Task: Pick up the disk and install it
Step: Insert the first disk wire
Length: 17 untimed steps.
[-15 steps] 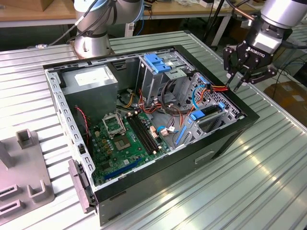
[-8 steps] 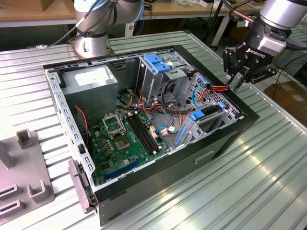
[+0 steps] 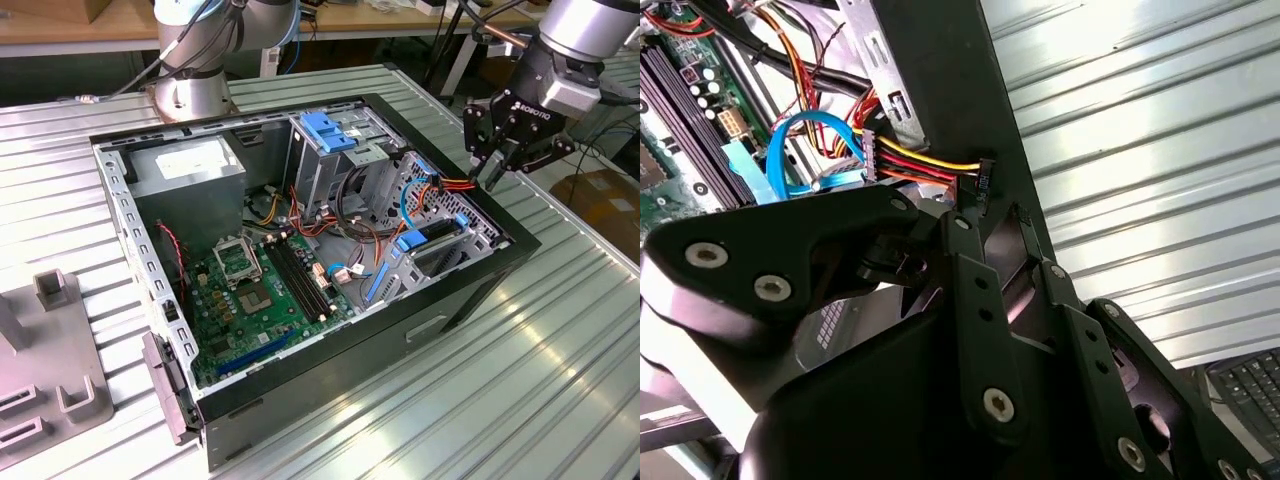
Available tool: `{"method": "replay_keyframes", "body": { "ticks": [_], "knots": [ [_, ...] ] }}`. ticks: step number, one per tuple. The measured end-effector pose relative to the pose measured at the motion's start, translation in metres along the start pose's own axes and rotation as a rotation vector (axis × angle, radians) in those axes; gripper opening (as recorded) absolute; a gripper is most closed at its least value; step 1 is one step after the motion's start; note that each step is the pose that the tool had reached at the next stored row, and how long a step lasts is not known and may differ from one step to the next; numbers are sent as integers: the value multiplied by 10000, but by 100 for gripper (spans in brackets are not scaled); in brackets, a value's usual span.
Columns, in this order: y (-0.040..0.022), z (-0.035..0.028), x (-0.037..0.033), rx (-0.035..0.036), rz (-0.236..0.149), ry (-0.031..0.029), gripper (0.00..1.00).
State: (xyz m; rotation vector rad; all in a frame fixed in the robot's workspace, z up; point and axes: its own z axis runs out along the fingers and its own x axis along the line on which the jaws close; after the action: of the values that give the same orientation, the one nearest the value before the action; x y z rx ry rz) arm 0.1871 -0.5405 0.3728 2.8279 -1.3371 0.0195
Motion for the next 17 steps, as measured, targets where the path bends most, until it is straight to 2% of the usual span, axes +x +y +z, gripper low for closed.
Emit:
{"method": "replay_keyframes", "body": {
  "ticks": [5,8,14,17],
  "knots": [
    [-1,0,0,1,-76,1,31],
    [-6,2,4,12,-681,4,31],
    [-38,11,-18,22,-1317,9,31],
    [-48,28,-30,31,-1791,11,31]
  ]
}}
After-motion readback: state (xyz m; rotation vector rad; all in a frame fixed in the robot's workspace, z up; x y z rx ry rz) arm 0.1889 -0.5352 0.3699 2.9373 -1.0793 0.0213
